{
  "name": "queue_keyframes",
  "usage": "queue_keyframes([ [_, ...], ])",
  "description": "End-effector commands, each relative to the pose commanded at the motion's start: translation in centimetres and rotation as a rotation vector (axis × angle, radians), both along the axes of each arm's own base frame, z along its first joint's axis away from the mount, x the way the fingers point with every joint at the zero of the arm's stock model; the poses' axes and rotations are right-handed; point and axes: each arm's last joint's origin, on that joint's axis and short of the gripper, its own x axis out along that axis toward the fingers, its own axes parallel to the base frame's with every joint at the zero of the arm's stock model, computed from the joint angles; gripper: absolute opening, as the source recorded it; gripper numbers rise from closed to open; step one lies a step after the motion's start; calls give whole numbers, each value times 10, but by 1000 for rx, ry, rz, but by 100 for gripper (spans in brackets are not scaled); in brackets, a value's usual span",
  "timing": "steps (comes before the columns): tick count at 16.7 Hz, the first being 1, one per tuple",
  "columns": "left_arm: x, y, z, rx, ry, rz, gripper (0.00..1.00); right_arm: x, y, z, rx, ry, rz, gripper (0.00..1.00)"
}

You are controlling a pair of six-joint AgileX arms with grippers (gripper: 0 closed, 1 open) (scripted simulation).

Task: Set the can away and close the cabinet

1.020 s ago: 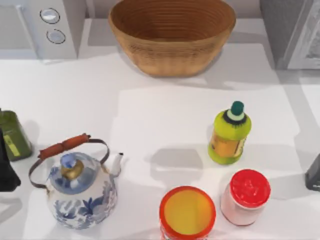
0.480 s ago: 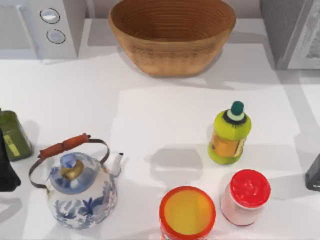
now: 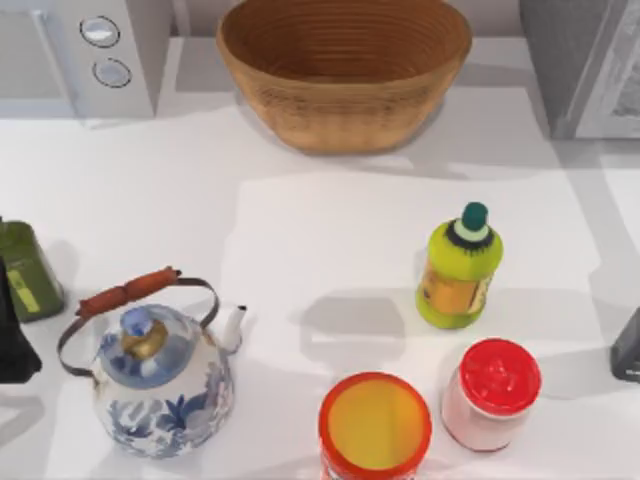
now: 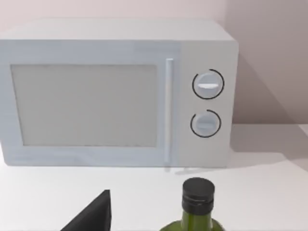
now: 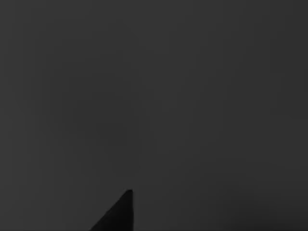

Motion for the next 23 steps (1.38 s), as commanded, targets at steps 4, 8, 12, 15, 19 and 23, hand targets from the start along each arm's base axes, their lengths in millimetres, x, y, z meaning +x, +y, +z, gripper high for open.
queue_keyframes([
  [4,0,0,0,0,0,0,100,0,0,0,0,0,0,100],
  [8,0,0,0,0,0,0,100,0,1,0,0,0,2,100],
  [12,0,0,0,0,0,0,100,3,-6,-10,-2,57,11,100],
  [15,0,0,0,0,0,0,100,-9,-18,-17,-1,113,29,100],
  [19,0,0,0,0,0,0,100,-53,-33,-33,6,175,60,100],
  [23,0,0,0,0,0,0,100,-122,-42,-87,20,256,88,100],
])
